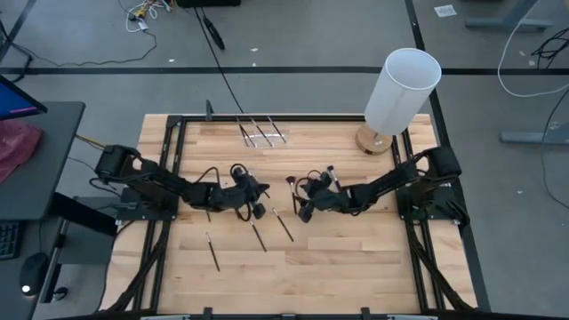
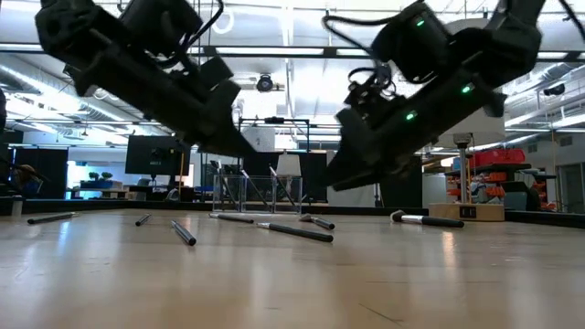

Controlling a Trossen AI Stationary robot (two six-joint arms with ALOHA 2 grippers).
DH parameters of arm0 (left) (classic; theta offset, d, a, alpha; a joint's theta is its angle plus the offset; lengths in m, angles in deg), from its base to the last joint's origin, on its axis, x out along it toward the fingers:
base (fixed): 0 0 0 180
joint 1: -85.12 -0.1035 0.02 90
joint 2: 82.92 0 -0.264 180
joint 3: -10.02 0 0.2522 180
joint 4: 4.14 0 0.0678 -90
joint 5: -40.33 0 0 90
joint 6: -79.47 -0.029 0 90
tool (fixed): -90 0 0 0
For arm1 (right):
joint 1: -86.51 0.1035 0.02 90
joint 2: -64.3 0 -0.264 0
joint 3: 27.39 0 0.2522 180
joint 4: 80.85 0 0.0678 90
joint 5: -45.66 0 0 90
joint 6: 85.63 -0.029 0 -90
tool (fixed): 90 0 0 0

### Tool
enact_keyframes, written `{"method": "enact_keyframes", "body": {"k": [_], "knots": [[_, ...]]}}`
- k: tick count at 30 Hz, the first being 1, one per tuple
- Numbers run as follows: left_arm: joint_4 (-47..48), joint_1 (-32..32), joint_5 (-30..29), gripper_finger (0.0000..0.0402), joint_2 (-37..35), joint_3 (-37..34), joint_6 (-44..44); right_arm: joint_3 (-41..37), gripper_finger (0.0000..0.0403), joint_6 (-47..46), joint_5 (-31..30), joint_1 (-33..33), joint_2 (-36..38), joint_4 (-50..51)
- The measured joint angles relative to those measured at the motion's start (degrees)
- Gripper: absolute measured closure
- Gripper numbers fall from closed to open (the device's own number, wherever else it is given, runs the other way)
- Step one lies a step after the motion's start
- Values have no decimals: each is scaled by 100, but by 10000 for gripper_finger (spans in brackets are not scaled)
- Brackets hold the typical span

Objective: Put items in baskets/containers
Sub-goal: Put the black highlighter brush into the transparent organizer

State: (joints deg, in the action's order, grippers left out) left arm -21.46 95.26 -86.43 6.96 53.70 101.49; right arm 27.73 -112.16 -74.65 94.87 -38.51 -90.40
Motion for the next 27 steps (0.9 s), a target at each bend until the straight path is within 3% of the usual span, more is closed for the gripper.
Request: {"method": "enact_keyframes", "body": {"k": [6,13,18,24,27], "knots": [[-43,235,-109,399,0,-76,31,607,189,-225,-84,-67,-771,218],[-122,406,-117,399,0,-78,-4,888,219,-520,-153,-164,-1106,890],[-130,447,-111,399,0,-80,-10,882,276,-488,165,-197,-1183,1108],[-134,532,-111,399,0,-78,-17,814,375,-210,356,-203,-1163,1271],[-122,579,-113,399,0,-78,-19,757,390,103,463,-195,-1154,1200]]}}
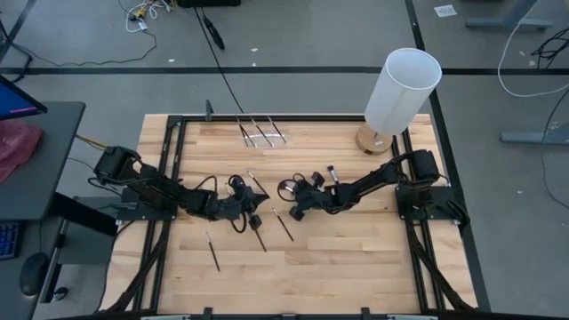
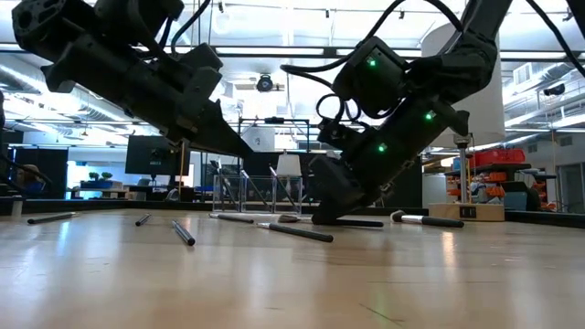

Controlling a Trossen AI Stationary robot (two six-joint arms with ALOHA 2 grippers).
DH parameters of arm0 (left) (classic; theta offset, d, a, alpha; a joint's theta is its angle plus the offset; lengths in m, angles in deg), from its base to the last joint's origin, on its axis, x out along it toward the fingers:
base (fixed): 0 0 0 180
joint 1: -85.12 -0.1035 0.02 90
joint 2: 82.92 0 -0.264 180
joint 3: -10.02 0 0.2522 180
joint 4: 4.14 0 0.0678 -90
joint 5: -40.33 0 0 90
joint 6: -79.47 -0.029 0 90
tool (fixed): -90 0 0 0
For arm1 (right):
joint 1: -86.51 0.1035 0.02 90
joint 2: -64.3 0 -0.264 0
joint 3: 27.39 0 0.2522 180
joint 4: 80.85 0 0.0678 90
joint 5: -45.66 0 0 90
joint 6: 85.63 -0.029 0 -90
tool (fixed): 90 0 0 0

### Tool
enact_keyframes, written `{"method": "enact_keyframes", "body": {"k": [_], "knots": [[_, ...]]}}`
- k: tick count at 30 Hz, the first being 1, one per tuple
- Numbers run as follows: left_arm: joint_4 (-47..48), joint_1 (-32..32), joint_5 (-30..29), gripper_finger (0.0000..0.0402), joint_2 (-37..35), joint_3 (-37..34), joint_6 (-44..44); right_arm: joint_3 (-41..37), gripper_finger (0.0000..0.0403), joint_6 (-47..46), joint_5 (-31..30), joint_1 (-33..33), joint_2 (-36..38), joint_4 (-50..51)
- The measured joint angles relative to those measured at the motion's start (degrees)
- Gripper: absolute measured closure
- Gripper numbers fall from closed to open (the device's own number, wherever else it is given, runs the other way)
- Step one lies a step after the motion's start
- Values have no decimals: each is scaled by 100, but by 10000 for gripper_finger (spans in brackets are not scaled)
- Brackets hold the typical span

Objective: Put items in baskets/containers
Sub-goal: Put the black highlighter brush into the transparent organizer

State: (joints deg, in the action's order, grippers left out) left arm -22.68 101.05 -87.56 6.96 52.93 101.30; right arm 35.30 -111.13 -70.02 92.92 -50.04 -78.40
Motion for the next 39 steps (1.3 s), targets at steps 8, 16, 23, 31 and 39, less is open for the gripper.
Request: {"method": "enact_keyframes", "body": {"k": [8,16,23,31,39], "knots": [[89,140,22,399,0,0,-74,-114,393,620,227,82,273,-187],[121,146,66,399,0,0,-146,-1755,393,682,1156,163,769,-3464],[-146,117,342,399,13,0,-311,-2439,393,916,1541,304,754,-6407],[-2267,-221,2014,353,625,7,-1212,-2178,393,1553,2834,364,765,-7344],[-4503,-393,2764,221,1382,156,-2102,-2129,392,1550,3183,425,769,-7344]]}}
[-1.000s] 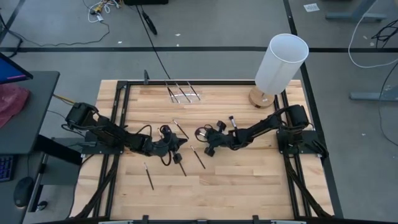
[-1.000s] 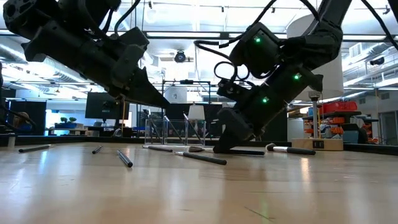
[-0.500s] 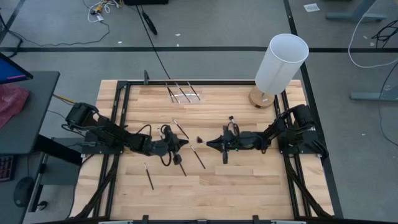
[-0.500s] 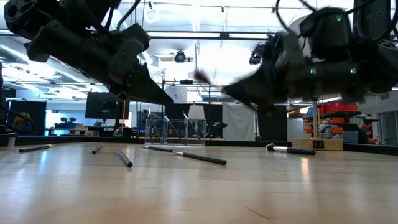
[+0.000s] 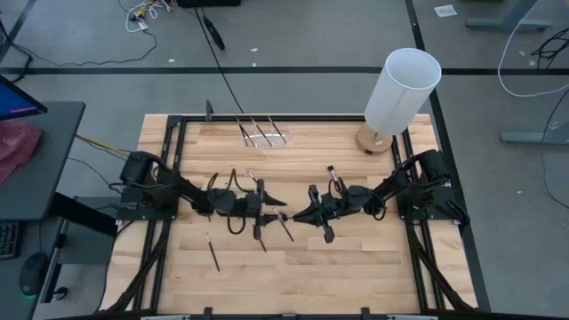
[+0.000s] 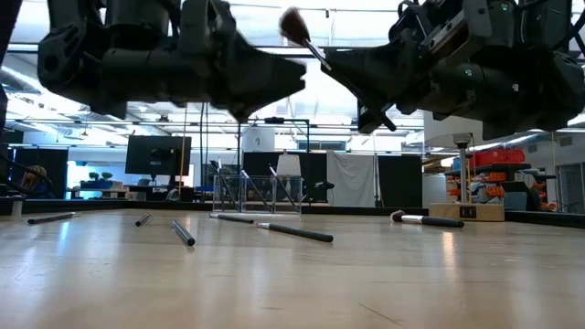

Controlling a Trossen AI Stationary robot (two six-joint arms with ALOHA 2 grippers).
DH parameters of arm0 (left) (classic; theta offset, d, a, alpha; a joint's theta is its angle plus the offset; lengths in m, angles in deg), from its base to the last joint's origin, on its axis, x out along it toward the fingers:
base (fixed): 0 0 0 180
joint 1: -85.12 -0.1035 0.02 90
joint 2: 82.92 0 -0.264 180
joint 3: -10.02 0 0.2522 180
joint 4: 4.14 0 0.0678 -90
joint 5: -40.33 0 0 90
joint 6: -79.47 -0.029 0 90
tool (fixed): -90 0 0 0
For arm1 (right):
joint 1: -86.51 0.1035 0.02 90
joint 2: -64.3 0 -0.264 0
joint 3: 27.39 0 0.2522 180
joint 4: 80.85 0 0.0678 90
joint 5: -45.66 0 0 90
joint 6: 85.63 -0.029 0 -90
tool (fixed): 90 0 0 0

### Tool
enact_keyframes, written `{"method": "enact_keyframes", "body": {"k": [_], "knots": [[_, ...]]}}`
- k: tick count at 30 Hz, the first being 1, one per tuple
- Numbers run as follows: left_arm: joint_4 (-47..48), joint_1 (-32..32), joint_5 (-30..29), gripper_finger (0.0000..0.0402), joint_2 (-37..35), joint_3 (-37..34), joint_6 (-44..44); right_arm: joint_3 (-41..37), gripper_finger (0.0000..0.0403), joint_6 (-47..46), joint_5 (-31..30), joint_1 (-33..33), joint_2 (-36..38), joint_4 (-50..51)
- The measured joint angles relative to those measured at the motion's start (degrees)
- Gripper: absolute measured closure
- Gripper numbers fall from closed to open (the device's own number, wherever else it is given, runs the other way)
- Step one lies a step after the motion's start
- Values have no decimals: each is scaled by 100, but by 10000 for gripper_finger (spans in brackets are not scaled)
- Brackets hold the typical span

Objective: Put items in baskets/containers
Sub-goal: Put the black highlighter brush into the transparent organizer

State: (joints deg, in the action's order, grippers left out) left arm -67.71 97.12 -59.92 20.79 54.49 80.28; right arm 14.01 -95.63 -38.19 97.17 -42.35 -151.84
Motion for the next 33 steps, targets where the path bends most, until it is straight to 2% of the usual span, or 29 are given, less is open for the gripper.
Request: {"method": "enact_keyframes", "body": {"k": [3,7,16,21,25,33], "knots": [[-42,6,93,193,145,268,-296,0,392,0,56,16,6,-22],[-22,8,413,186,327,563,-504,-4,391,-1,236,26,15,-50],[139,2,883,245,334,595,-606,-63,390,-27,288,77,15,-31],[271,20,1113,258,331,535,-602,-168,390,-151,315,61,13,-179],[228,15,1284,247,331,535,-609,-179,390,-153,426,63,13,-257],[229,10,1111,202,331,867,-623,-121,390,-152,459,63,13,-258]]}}
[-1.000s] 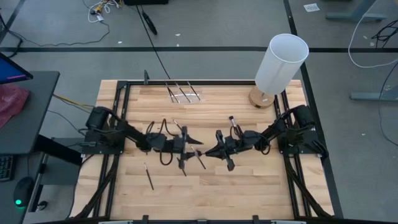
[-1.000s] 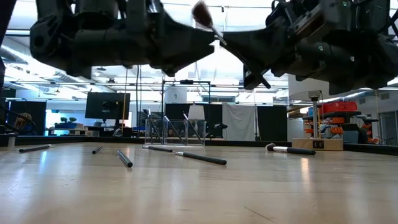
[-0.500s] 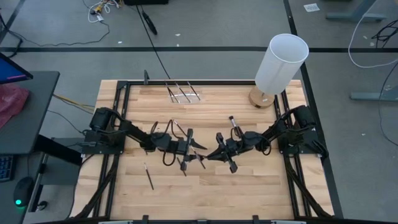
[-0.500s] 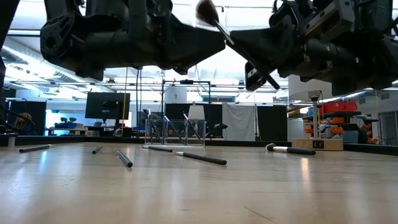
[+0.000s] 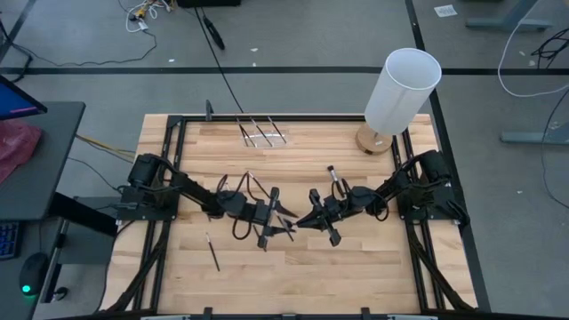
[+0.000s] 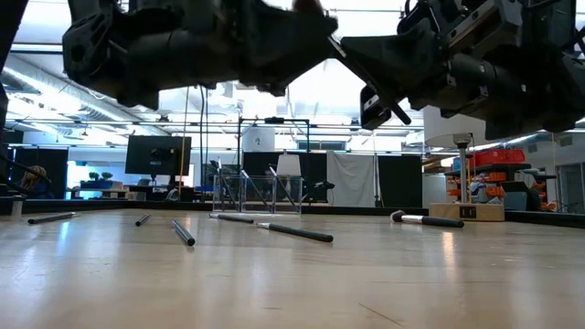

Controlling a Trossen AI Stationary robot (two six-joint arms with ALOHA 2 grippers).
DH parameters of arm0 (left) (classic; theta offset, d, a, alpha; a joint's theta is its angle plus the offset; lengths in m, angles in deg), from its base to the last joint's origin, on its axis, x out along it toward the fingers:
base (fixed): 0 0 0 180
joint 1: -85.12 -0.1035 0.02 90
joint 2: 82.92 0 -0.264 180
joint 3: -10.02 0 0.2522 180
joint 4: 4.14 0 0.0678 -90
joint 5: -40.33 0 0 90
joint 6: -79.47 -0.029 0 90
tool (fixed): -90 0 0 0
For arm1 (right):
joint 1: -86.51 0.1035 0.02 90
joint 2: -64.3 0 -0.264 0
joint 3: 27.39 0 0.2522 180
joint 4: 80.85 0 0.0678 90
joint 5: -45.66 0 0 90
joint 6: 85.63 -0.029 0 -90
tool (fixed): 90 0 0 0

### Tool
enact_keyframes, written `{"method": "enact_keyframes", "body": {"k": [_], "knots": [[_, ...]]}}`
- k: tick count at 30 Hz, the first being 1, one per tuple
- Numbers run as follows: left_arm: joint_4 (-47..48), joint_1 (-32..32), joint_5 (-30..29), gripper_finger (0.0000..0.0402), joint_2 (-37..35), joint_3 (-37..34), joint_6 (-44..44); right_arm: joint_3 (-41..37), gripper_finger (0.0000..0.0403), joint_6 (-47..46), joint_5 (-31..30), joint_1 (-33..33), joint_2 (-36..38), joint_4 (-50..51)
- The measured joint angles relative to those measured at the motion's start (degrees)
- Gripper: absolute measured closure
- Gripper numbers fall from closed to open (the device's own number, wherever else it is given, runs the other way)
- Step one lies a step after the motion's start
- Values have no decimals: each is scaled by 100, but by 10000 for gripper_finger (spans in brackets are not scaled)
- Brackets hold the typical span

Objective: Put items in baskets/containers
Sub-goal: Put the black highlighter brush into the transparent organizer

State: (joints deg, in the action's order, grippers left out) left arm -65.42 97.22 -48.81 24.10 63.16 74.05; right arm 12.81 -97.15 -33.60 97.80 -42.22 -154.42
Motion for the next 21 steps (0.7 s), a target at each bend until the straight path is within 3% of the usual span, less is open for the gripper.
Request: {"method": "enact_keyframes", "body": {"k": [4,7,21], "knots": [[26,13,222,199,-4,85,-162,7,390,1,10,2,0,1],[44,33,232,219,-4,85,-173,9,390,1,24,2,0,4],[111,31,219,382,-7,85,-204,14,389,-9,41,4,0,51]]}}
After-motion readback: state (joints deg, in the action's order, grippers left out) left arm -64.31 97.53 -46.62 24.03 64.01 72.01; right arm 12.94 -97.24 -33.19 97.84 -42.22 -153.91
